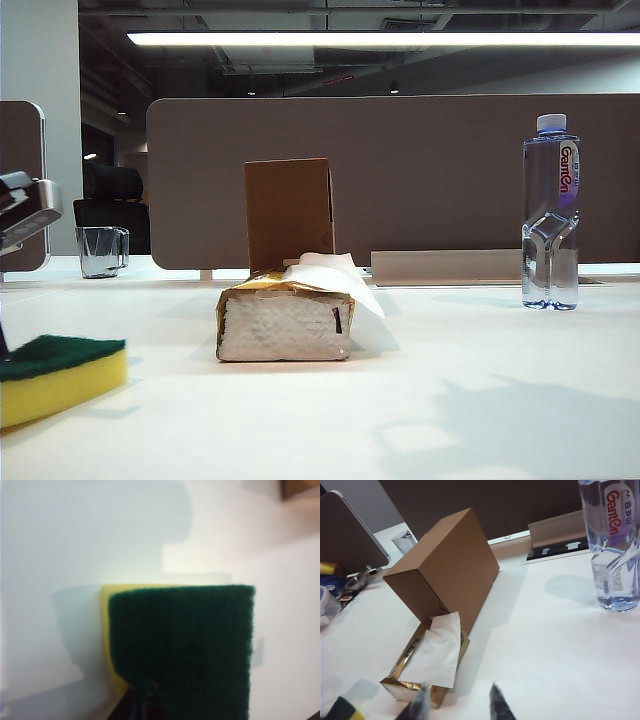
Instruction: Move the sponge from left to right to wipe the table, avoiding obstacles on the table, and finally reaching the bottle of mineral water.
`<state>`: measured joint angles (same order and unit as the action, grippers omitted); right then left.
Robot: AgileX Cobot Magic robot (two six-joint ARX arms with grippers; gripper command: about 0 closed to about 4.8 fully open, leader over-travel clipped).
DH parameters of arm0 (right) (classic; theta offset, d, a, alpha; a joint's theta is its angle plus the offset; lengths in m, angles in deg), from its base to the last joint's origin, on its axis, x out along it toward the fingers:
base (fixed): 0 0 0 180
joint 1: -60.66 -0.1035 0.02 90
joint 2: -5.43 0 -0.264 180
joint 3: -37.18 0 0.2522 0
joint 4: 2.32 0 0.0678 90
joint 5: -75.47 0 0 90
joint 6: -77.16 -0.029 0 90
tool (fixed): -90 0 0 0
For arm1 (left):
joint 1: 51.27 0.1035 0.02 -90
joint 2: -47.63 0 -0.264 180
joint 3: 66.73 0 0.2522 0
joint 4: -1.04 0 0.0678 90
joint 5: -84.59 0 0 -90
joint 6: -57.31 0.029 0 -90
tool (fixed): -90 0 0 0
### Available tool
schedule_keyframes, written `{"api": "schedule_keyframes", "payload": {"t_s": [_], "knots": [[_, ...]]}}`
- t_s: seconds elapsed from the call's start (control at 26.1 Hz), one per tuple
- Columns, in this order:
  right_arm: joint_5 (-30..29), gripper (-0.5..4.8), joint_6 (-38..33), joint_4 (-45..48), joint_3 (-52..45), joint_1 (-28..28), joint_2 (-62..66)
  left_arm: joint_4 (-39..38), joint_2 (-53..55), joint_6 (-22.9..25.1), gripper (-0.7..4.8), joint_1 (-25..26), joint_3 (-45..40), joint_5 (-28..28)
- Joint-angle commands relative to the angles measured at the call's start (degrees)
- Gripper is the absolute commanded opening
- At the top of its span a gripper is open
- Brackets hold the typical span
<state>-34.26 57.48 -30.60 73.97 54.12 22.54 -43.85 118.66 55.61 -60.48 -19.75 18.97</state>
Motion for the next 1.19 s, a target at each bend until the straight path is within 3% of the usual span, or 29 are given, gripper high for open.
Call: {"api": "schedule_keyframes", "payload": {"t_s": [0.04,0.31,0.73,0.88,1.19], "knots": [[-1.4,1.57,0.2,0.6,0.3,0.0,0.0,3.7,0.0,-3.8,-0.06,-2.7,-0.5,-1.4],[-1.4,1.57,0.2,0.4,0.7,0.0,-0.8,7.7,0.1,-8.9,-0.06,-7.6,-0.7,-2.5],[-1.4,1.57,0.2,-0.4,1.6,0.0,-0.8,8.0,0.2,-8.9,-0.06,-9.4,-0.8,-1.5],[-1.5,1.57,0.2,-0.4,1.6,0.0,-0.8,9.5,1.7,-9.0,-0.06,-13.3,-0.8,-3.2],[-2.5,1.57,0.2,-0.9,1.6,0.0,-1.1,18.1,8.1,-15.8,-0.06,-21.7,-0.8,-3.8]]}}
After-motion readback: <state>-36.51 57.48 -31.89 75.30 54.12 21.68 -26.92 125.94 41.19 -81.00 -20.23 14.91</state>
